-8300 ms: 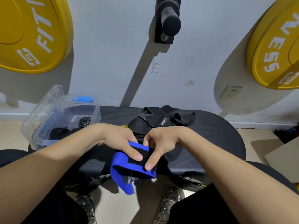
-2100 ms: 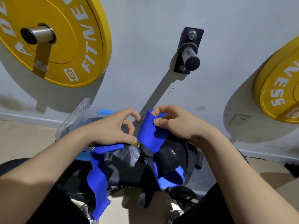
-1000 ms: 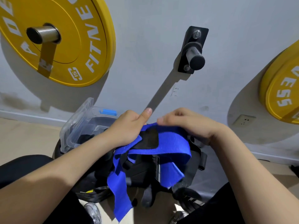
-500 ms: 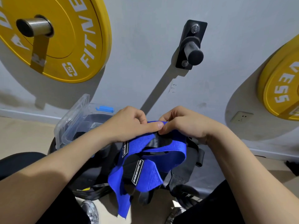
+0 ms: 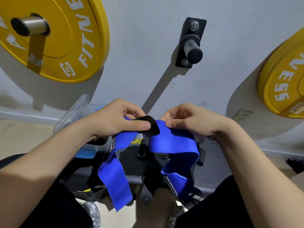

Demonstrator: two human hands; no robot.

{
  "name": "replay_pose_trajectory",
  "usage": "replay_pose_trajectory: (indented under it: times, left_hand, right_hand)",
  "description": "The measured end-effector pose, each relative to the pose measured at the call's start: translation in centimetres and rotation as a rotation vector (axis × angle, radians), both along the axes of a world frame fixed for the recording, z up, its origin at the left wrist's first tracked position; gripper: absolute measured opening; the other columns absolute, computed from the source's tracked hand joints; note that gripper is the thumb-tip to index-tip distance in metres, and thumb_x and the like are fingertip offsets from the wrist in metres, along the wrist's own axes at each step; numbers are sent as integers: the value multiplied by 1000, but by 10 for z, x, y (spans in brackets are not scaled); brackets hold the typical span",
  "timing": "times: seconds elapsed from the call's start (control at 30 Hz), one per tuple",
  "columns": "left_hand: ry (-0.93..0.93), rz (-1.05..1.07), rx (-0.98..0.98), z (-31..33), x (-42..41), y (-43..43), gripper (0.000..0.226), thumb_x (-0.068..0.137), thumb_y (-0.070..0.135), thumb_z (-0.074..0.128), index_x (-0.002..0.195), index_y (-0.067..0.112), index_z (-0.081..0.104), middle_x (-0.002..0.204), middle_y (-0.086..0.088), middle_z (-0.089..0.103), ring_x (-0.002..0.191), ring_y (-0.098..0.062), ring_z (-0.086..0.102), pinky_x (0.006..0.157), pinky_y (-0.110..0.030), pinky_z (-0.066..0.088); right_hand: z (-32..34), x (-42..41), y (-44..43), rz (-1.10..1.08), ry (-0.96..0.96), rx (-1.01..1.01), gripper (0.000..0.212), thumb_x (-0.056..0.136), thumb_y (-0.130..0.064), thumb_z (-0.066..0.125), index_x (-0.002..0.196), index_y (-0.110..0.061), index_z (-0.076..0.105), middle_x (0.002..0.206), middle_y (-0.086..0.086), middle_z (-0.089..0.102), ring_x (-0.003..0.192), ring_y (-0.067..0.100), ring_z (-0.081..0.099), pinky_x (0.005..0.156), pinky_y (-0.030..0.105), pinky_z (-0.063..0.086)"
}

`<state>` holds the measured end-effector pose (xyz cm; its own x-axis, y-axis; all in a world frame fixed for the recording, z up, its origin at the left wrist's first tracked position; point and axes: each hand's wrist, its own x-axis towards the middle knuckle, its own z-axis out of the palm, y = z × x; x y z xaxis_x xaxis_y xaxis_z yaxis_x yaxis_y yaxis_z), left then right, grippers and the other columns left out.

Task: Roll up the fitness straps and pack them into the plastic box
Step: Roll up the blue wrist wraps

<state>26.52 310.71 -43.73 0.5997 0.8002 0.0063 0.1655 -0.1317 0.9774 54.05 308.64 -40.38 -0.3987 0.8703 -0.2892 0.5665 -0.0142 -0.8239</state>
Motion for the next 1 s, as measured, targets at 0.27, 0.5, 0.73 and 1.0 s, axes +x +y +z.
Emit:
replay_pose_trajectory:
  times: [0.27,0.5,0.73,1.0]
  left_hand:
    - [-6,-41,25,-5,6,3,12,94,33,79,87,25,83,81,-3,79,74,-7,69,69,-19,56]
    - [106,1,191,-15,18,3,11,88,32,87,79,35,83,91,16,69,78,2,67,76,-16,50]
    - [120,57,145,-20,26,3,39,77,50,90,77,17,69,94,-30,72,92,-42,77,85,-44,52]
    - [140,35,116,-28,24,5,40,85,27,93,90,24,54,68,0,60,55,-18,42,50,-27,33]
  right_hand:
    - [-8,2,5,6,157,47,18,108,0,59,109,-3,76,105,26,79,88,20,70,81,27,57]
    - [-18,-6,10,40,180,46,21,108,2,57,114,-1,77,108,26,79,96,22,73,95,37,58]
    - [-20,-9,16,18,190,27,22,108,4,55,114,3,76,103,17,81,95,21,75,98,36,59]
    - [-22,-15,16,59,144,56,24,107,3,56,113,-2,79,106,24,80,105,36,77,108,56,56]
